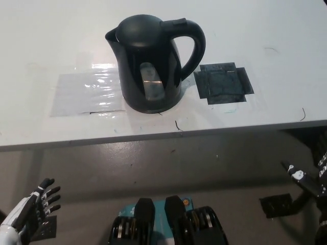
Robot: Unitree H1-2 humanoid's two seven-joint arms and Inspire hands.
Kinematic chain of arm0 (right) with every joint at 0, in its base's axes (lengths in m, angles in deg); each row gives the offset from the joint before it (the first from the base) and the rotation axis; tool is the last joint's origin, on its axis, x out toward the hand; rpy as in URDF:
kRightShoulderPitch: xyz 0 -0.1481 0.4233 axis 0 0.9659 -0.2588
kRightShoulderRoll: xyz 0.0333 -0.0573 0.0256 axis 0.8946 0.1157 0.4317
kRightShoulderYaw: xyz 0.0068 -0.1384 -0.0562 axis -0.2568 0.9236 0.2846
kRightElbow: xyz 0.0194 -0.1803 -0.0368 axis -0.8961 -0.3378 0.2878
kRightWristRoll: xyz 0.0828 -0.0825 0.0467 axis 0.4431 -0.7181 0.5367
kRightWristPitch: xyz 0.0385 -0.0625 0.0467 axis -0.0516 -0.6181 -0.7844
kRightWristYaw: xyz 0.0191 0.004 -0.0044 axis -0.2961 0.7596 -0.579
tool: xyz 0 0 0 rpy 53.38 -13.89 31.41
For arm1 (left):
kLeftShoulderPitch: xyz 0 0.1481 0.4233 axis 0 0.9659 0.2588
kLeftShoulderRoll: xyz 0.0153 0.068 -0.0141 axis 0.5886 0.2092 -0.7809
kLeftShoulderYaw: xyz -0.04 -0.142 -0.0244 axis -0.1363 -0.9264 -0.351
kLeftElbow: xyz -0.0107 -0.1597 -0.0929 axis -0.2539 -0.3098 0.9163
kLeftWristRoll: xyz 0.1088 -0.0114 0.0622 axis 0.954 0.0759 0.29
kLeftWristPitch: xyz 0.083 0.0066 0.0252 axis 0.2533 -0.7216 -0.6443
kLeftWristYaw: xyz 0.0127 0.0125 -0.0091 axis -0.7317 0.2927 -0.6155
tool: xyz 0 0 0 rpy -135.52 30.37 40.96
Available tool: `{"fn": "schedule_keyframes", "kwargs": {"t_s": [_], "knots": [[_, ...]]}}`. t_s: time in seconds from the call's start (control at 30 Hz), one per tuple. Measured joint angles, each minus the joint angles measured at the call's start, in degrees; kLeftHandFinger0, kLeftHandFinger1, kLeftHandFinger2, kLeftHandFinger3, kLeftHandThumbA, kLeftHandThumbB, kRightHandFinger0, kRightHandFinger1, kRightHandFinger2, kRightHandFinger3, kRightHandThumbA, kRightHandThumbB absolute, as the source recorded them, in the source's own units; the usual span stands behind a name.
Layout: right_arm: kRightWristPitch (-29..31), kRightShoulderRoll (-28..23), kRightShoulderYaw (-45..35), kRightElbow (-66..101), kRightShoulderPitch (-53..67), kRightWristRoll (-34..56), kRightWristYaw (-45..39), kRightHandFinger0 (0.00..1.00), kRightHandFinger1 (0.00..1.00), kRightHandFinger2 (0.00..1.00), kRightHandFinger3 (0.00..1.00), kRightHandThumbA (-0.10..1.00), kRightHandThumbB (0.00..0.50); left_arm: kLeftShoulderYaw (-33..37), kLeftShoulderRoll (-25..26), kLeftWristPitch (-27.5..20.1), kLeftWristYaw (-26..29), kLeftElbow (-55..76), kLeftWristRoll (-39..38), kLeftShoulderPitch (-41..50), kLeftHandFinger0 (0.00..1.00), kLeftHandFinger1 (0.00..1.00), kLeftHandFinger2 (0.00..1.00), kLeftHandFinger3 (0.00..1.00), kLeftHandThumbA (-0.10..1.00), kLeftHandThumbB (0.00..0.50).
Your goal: The robot uses its right hand to push down on the lid of a kettle kept in the middle of the desk to close it
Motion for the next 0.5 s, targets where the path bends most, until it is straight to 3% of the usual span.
{"fn": "schedule_keyframes", "kwargs": {"t_s": [0.23, 0.3, 0.4, 0.5], "knots": [[1.1, -0.4, -0.7, -9.0, -3.1, 0.2, 0.5, 1.00, 1.00, 1.00, 1.00, 0.86, 0.000, 0.2, 0.0, -0.1, 0.0, -0.4, 0.1, -0.2, 1.00, 1.00, 1.00, 1.00, 0.86, 0.136], [0.8, -0.8, -1.2, -10.2, -4.0, 0.5, 0.5, 1.00, 1.00, 1.00, 1.00, 0.79, 0.000, 0.2, 0.0, -0.2, 0.0, -0.5, 0.2, -0.4, 1.00, 1.00, 1.00, 1.00, 0.85, 0.147], [-0.9, -1.1, -2.3, -10.9, -5.3, 1.5, 0.4, 1.00, 1.00, 1.00, 1.00, 0.71, 0.000, 0.2, -0.1, -0.4, 0.0, -0.6, 0.3, -0.6, 1.00, 1.00, 1.00, 1.00, 0.85, 0.125], [-2.6, -1.3, -2.8, -10.8, -6.0, 2.2, 0.3, 1.00, 1.00, 1.00, 1.00, 0.71, 0.000, 0.2, -0.3, -0.5, 0.0, -0.7, 0.3, -0.6, 1.00, 1.00, 1.00, 1.00, 0.85, 0.107]]}}
